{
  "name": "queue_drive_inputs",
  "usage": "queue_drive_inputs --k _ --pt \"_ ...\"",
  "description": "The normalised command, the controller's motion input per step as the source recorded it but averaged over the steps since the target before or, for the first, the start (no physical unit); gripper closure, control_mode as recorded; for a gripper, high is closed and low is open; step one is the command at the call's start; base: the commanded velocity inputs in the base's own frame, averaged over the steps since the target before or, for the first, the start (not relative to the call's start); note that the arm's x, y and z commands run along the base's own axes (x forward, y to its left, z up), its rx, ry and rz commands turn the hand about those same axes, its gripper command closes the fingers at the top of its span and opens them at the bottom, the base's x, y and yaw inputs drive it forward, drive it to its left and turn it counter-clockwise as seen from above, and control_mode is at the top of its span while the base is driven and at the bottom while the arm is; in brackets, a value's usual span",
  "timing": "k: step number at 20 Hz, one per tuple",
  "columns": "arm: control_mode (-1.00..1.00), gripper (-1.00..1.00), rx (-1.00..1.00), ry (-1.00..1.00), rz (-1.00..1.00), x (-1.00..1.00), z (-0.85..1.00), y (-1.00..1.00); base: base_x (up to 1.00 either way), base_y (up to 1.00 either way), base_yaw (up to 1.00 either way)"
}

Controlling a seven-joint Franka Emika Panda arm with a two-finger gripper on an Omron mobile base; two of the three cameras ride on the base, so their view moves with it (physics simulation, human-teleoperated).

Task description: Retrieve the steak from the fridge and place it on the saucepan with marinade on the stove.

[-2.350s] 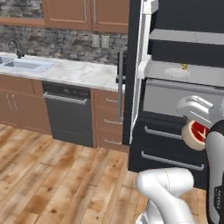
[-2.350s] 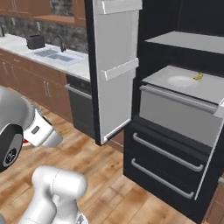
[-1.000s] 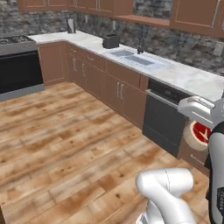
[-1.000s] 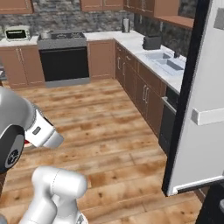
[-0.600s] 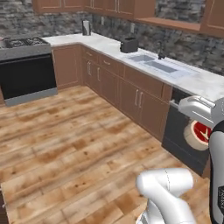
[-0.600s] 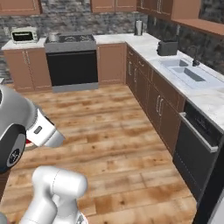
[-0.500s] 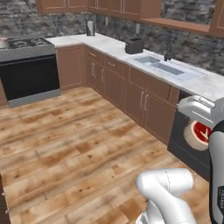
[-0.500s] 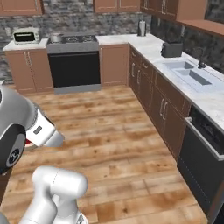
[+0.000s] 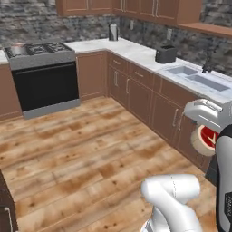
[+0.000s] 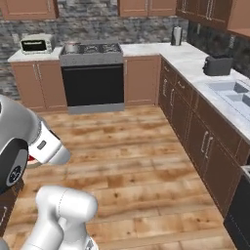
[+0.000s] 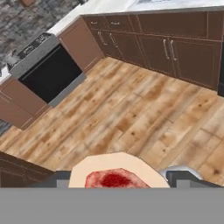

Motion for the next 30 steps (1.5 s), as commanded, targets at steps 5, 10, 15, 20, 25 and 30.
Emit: queue_drive_inputs --k 5,10,15,20,25,30 --pt "1.0 1.0 0.0 0.0 0.0 0.0 0.0 0.0 1.0 0.23 0.15" --pt "1.0 1.0 0.0 0.0 0.0 0.0 0.0 0.0 1.0 0.22 0.15" --pt "1.0 1.0 0.0 0.0 0.0 0.0 0.0 0.0 1.0 0.18 0.14" --pt "1.0 1.0 0.0 0.0 0.0 0.0 0.0 0.0 1.0 0.21 0.12" --pt "1.0 1.0 0.0 0.0 0.0 0.0 0.0 0.0 1.0 0.31 0.13" --pt "1.0 1.0 0.0 0.0 0.0 0.0 0.0 0.0 1.0 0.4 0.16"
